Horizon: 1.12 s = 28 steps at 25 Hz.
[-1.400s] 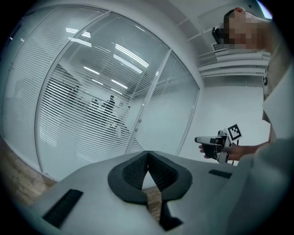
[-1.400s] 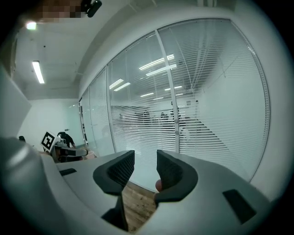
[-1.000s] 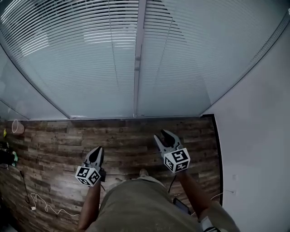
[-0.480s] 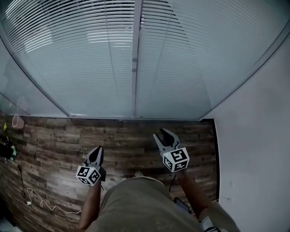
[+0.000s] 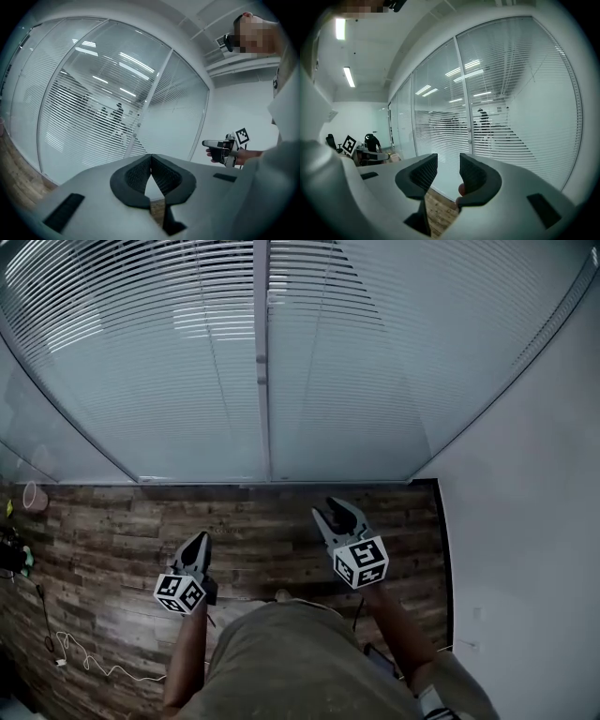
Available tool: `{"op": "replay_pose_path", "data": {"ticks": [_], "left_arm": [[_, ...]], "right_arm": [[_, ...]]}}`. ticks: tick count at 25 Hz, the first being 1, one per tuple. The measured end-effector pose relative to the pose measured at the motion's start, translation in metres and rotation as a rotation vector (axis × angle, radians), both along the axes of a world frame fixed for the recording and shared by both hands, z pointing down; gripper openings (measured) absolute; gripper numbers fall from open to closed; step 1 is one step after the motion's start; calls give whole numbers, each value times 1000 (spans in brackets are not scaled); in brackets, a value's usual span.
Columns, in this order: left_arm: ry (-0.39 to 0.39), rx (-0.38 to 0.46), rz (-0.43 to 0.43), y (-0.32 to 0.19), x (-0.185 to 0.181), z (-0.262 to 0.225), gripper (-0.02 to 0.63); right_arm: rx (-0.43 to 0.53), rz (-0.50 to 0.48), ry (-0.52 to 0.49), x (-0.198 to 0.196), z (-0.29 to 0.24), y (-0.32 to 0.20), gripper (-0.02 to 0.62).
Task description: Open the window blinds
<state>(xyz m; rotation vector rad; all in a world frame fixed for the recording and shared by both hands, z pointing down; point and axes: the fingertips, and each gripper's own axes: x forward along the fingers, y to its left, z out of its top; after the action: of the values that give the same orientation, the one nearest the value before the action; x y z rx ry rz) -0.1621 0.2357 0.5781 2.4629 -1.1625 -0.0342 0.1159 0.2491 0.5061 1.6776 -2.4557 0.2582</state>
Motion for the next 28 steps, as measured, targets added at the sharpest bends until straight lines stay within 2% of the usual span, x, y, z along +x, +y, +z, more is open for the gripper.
{"op": "replay_pose_path", "data": {"ticks": [2,6,11,17,23,28], "left_arm": [[2,1,2,-3,6,0,15],[-3,-56,24,5,16,13,15],[-19,-24,79,-3,40,7,15],[-27,-34,115,18,46,12,15],[-37,-68,177,17,40,20,15],[-44,-73,212,16,44,26,15]], "right_arm": [[1,5,5,6,-2,2,155],[-40,42,-15,22,7,18,155],[-34,46,-3,33,5,11,154],[-83,21,24,15,30,28,155],[-116,2,17,-25,38,25,155],[-145,9,12,-27,52,29,155]]}}
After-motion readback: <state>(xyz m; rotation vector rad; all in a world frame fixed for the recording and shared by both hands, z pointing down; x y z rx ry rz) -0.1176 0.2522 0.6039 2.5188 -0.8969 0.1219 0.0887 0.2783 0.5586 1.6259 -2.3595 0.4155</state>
